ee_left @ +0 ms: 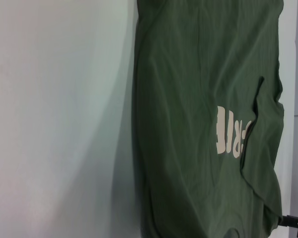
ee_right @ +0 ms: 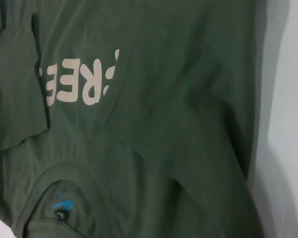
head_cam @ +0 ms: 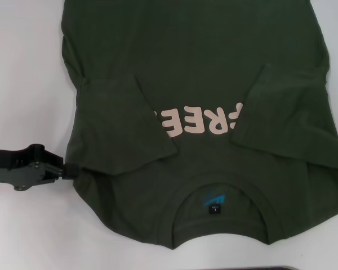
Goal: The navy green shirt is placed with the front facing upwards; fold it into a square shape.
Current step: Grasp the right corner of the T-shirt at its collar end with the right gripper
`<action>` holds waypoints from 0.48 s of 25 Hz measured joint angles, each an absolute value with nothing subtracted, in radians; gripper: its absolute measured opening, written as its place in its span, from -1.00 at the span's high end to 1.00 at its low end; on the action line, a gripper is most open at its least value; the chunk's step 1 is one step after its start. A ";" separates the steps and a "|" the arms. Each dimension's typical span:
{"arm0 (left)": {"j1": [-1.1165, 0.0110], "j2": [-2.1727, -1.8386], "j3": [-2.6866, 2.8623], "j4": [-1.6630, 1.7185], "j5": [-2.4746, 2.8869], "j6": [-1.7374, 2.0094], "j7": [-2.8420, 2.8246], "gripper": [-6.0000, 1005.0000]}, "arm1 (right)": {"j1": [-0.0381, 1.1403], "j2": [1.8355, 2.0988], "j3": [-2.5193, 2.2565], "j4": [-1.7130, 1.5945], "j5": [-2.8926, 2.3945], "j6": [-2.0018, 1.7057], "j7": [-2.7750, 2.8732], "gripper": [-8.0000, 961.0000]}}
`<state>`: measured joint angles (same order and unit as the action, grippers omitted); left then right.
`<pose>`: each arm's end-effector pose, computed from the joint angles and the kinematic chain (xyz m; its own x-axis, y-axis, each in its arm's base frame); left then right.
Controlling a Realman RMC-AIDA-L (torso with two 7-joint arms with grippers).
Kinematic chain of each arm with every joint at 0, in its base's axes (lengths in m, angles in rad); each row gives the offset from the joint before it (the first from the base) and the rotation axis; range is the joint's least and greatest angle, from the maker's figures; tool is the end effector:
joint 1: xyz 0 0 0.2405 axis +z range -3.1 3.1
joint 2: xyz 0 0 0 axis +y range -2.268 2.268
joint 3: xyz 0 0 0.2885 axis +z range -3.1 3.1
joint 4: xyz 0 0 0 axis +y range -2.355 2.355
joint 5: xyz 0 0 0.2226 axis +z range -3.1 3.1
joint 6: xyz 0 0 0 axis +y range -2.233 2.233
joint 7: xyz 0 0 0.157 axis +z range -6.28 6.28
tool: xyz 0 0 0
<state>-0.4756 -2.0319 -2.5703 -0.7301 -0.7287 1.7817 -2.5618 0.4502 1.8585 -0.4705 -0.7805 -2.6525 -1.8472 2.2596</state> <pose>-0.3453 0.2997 -0.0032 -0.1076 0.9904 0.0863 0.9768 0.0891 0.1946 0.4056 0.2822 0.0921 0.1189 -0.9895 -0.0819 -0.9882 -0.1099 -0.1067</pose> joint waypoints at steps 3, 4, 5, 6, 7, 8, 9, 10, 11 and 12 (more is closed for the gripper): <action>-0.476 -2.030 -2.571 -0.730 -0.729 1.782 -2.562 0.96 | 0.451 1.859 -0.478 -0.778 -2.653 -1.840 2.260 -0.70; -0.476 -2.030 -2.571 -0.730 -0.729 1.781 -2.562 0.96 | 0.451 1.859 -0.478 -0.778 -2.653 -1.840 2.260 -0.70; -0.476 -2.030 -2.571 -0.729 -0.729 1.781 -2.561 0.96 | 0.451 1.859 -0.479 -0.778 -2.653 -1.840 2.260 -0.70; -0.477 -2.030 -2.571 -0.727 -0.729 1.779 -2.561 0.96 | 0.451 1.859 -0.481 -0.778 -2.654 -1.839 2.260 -0.70; -0.477 -2.030 -2.571 -0.726 -0.729 1.778 -2.560 0.96 | 0.451 1.859 -0.483 -0.778 -2.654 -1.839 2.260 -0.70; -0.477 -2.030 -2.571 -0.725 -0.729 1.778 -2.560 0.96 | 0.451 1.859 -0.487 -0.778 -2.655 -1.839 2.260 -0.70; -0.477 -2.029 -2.571 -0.724 -0.729 1.777 -2.559 0.96 | 0.451 1.858 -0.489 -0.780 -2.656 -1.838 2.260 -0.70; -0.477 -2.029 -2.571 -0.723 -0.729 1.776 -2.559 0.96 | 0.451 1.856 -0.490 -0.781 -2.657 -1.838 2.260 -0.70; -0.477 -2.029 -2.571 -0.723 -0.729 1.776 -2.559 0.96 | 0.451 1.854 -0.490 -0.781 -2.658 -1.838 2.260 -0.70; -0.477 -2.029 -2.571 -0.723 -0.729 1.775 -2.559 0.96 | 0.451 1.853 -0.490 -0.782 -2.659 -1.838 2.260 -0.70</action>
<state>-0.4771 -2.0293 -2.5709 -0.7231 -0.7285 1.7755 -2.5594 0.4510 1.8530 -0.4897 -0.7818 -2.6590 -1.8375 2.2602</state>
